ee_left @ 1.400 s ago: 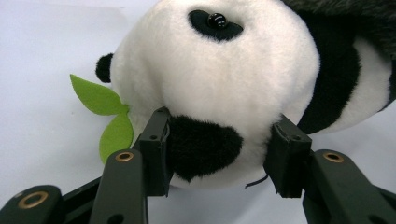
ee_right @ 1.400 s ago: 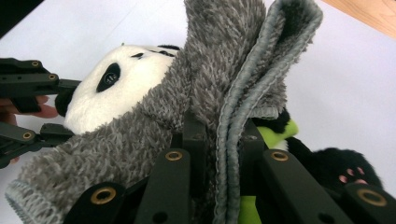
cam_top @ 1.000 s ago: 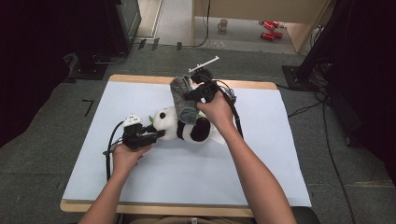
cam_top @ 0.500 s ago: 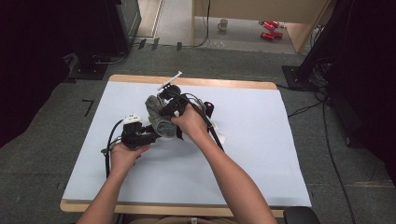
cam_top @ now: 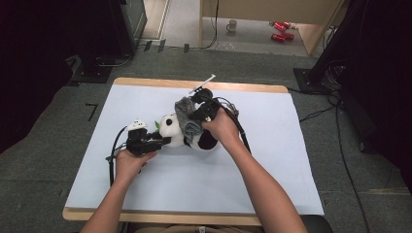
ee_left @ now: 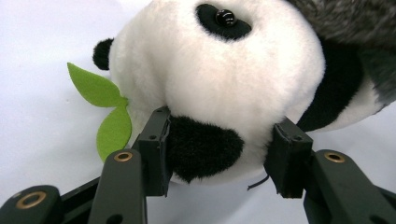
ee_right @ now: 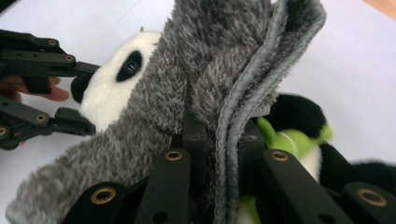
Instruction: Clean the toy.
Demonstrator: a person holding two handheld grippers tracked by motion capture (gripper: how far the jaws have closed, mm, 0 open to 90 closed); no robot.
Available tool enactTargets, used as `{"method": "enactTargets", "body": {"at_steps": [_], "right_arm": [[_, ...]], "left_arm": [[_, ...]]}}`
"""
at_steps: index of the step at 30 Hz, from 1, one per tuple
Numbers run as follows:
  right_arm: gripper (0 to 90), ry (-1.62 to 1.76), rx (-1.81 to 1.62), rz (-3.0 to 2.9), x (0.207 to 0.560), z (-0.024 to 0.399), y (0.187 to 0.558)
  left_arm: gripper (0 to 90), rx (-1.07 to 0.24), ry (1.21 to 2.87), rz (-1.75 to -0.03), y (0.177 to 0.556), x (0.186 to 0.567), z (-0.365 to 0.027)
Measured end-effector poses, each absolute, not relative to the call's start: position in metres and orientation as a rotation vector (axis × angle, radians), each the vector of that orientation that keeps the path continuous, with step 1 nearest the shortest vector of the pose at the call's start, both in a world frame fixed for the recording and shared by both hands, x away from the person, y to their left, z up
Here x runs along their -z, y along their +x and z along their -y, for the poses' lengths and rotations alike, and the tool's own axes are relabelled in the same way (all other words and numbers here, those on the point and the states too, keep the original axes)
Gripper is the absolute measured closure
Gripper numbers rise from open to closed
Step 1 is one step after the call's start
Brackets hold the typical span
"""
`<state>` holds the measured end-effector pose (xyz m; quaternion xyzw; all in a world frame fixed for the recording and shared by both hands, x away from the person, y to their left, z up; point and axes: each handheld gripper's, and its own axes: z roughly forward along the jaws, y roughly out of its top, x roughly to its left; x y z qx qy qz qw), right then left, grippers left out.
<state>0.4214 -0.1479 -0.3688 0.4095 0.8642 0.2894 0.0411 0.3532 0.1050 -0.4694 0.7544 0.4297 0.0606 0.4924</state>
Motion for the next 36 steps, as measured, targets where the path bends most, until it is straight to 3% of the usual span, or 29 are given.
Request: {"method": "enactTargets", "body": {"at_steps": [22,36], "right_arm": [[80.0,1.423,-1.214,-2.367,0.317,0.234,0.426],[79.9,1.505,-1.128,-2.419,0.362,0.250,0.430]], "left_arm": [[49.2,-0.169,1.887,-1.027,0.347,0.469,-0.106],[49.5,-0.170,1.895,-1.025,0.343,0.473,-0.108]]}}
